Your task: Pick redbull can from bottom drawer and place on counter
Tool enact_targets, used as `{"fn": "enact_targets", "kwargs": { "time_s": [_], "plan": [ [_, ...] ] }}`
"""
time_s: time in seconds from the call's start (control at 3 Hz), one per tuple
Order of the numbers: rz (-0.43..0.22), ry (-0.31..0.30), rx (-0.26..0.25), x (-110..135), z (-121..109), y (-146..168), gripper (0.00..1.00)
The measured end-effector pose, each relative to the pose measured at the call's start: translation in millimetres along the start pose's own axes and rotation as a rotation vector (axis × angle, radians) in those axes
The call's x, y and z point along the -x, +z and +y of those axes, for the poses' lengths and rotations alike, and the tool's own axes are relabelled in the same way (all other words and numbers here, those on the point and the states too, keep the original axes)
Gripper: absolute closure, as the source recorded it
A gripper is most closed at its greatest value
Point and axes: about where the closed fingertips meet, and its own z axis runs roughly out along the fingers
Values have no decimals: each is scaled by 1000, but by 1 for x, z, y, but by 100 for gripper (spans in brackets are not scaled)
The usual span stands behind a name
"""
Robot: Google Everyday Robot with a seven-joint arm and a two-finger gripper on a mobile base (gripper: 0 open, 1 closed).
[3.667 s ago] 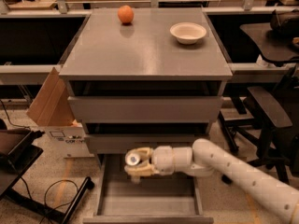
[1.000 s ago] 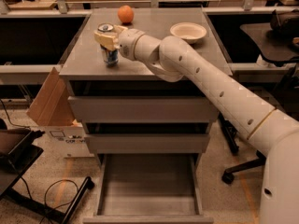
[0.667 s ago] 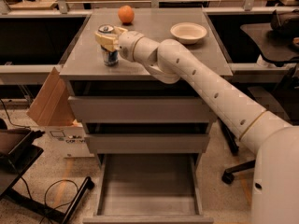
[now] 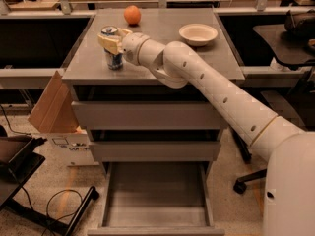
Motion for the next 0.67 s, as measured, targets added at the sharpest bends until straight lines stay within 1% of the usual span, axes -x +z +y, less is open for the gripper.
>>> {"fn": "enact_targets", "kwargs": {
  "time_s": [0.67],
  "plan": [
    [-1, 1, 8, 0, 5, 4, 18]
  ]
}}
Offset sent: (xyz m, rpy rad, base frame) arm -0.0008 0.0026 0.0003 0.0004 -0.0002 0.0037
